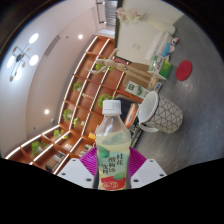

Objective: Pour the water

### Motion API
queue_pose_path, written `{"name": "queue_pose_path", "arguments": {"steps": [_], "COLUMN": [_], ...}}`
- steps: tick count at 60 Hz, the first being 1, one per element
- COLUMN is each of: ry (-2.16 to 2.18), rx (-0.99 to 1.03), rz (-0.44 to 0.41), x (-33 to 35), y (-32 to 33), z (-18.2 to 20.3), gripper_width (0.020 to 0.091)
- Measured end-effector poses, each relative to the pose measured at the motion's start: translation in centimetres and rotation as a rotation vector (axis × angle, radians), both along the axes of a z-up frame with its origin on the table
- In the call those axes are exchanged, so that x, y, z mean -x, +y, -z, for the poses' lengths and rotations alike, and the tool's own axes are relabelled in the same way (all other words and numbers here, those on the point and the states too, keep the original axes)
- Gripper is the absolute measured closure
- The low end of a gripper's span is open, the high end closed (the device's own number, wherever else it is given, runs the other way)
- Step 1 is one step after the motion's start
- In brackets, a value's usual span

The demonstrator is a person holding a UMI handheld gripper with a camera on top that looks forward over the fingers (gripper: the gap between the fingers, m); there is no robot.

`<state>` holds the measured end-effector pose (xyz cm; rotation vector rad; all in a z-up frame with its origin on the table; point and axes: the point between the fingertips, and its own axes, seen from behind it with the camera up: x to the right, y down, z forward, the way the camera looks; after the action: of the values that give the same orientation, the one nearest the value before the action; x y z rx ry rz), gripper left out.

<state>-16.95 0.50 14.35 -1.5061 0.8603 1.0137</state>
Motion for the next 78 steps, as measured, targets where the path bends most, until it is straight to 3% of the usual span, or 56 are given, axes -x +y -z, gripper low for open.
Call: {"name": "queue_pose_path", "arguments": {"steps": [30, 45, 59, 78], "ry": [0.837, 0.824, 0.301, -0.831], "rx": [0.024, 0.033, -0.004, -0.122], "rz": [0.040, 0.030, -0.001, 0.078], "x": [-2.4, -2.3, -2.4, -11.3], "y": [5.7, 5.6, 4.3, 5.0], "z": [-2.9, -3.1, -4.6, -11.2], "gripper_width": [0.0730, 0.0730, 0.0727, 0.0722]}}
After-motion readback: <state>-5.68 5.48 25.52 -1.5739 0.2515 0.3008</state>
